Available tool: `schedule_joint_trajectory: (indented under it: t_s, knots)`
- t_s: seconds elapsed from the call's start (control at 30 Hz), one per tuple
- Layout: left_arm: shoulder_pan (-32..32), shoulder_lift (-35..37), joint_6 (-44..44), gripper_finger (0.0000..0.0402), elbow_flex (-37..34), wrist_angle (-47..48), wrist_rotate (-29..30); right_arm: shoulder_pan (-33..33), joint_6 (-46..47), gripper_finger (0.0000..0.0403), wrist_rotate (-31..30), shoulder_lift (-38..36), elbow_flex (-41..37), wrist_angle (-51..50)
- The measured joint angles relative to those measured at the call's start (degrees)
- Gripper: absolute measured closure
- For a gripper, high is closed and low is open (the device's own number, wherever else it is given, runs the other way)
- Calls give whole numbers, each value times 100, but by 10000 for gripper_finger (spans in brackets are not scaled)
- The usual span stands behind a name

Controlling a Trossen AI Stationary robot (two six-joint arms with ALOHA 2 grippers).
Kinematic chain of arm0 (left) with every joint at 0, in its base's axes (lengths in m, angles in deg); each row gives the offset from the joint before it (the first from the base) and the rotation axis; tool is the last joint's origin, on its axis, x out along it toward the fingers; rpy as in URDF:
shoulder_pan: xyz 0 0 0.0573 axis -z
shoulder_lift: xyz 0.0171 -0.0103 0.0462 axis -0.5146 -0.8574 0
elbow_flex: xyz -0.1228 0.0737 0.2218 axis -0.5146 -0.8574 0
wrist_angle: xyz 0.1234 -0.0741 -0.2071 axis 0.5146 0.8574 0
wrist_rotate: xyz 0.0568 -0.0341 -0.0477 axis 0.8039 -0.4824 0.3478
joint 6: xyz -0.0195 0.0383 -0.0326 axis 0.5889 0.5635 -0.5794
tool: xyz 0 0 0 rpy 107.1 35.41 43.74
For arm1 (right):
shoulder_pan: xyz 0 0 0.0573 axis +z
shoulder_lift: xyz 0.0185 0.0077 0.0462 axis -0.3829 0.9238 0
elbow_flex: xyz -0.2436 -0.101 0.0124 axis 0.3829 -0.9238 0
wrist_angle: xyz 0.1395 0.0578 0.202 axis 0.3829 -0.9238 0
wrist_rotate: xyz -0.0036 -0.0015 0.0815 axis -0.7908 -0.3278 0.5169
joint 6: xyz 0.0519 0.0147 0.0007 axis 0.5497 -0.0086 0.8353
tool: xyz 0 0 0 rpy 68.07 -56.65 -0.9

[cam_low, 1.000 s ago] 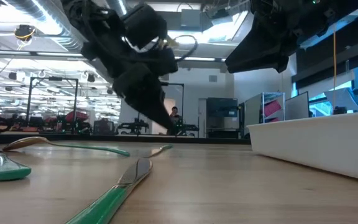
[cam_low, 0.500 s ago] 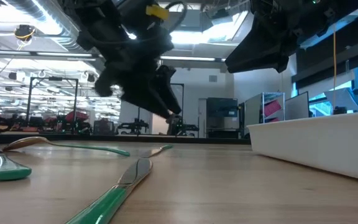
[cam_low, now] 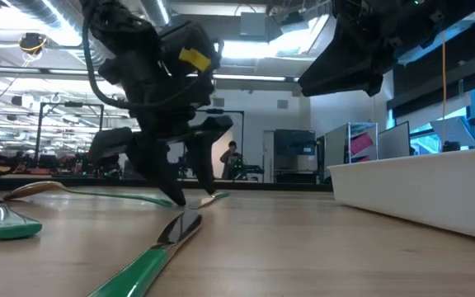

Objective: Sort silverware
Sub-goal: Put the top center green knife into the silverware rack

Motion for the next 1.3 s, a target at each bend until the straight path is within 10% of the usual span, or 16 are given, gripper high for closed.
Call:
schedule_joint_trajectory:
  t_s: [0.53, 0.83, 1.3]
  knots:
    - [-77, -170, -1792, 208, 10, -2779, 50, 0, 2, 270, 40, 0, 0, -8]
    - [-364, 2, -1821, 208, 271, -1049, 31, 0, 2, 270, 82, 4, 7, -11]
    - [-1768, -509, -2668, 208, 267, -1175, -855, 0, 109, 270, 94, 4, 7, -34]
